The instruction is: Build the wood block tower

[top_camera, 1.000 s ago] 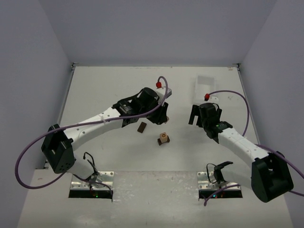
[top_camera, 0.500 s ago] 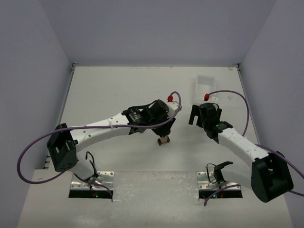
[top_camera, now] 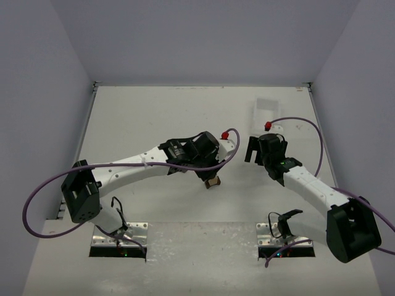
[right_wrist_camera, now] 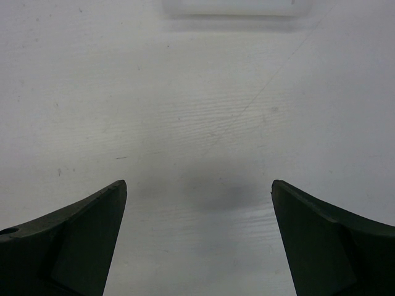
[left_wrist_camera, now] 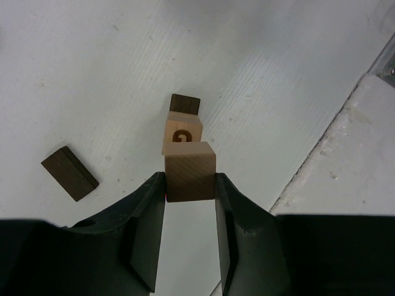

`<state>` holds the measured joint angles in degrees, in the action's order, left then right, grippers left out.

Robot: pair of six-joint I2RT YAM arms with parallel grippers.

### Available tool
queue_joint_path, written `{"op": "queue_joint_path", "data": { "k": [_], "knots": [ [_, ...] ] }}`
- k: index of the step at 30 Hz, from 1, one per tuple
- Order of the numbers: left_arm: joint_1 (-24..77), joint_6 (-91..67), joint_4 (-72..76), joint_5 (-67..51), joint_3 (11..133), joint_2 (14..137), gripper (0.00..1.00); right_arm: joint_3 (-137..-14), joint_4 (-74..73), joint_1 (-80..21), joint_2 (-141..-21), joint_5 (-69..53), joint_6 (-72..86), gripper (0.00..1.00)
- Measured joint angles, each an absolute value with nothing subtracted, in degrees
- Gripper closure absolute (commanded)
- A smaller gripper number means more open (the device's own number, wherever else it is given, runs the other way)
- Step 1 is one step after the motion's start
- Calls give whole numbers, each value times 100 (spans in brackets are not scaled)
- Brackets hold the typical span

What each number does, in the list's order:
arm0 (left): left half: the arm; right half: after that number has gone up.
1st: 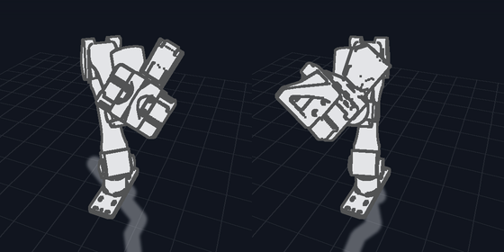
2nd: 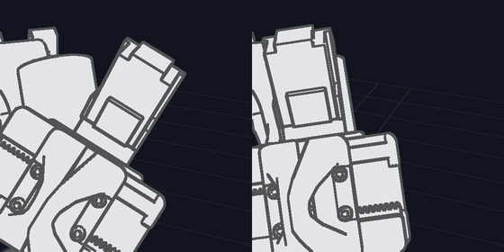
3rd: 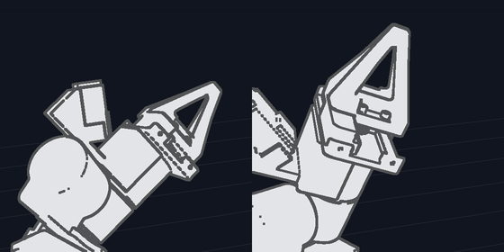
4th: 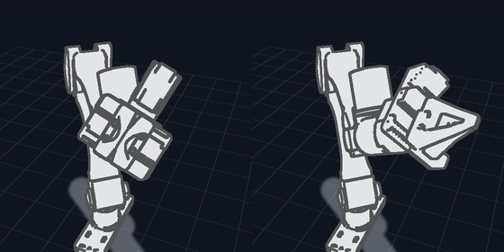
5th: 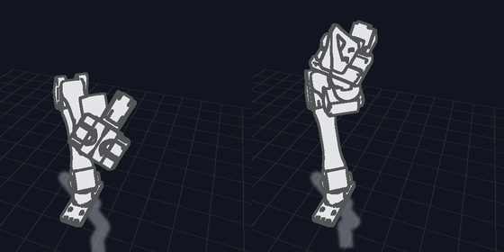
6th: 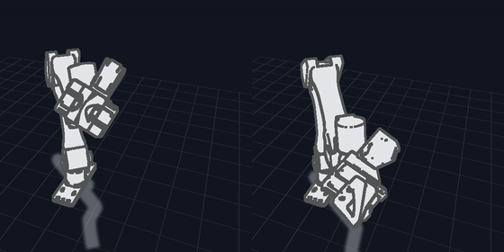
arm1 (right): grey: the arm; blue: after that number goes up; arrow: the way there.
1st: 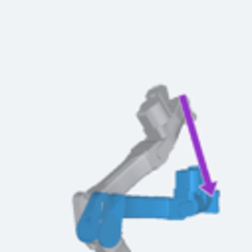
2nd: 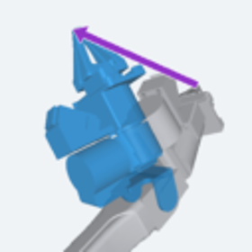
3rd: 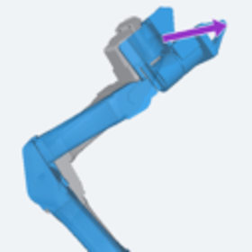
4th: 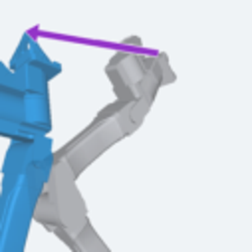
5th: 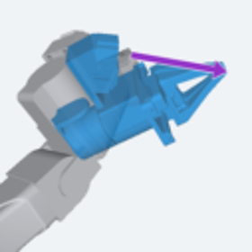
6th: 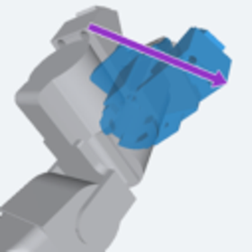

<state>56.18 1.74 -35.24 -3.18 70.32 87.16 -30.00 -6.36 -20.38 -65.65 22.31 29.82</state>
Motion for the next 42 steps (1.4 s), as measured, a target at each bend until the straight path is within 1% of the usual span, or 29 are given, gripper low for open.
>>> {"op": "queue_joint_path", "data": {
  "k": [7,14,25,32,42],
  "knots": [
    [5616,999,-3504,-997,6929,8604,100,-3000,-601,-2038,-6565,2231,2948,1],
    [5533,1321,-3426,-1120,6925,8552,100,-2987,-590,-2038,-6550,2198,2926,1],
    [5277,1347,-3416,-1129,6977,8711,100,-2958,-513,-2038,-6512,2161,2888,1],
    [5277,1357,-3405,-1238,7129,9083,100,-2958,-513,-2038,-6512,2165,2888,1],
    [5266,1365,-3464,-1256,7313,9238,97,-2958,-513,-2038,-6512,2169,2888,1]
  ]
}}
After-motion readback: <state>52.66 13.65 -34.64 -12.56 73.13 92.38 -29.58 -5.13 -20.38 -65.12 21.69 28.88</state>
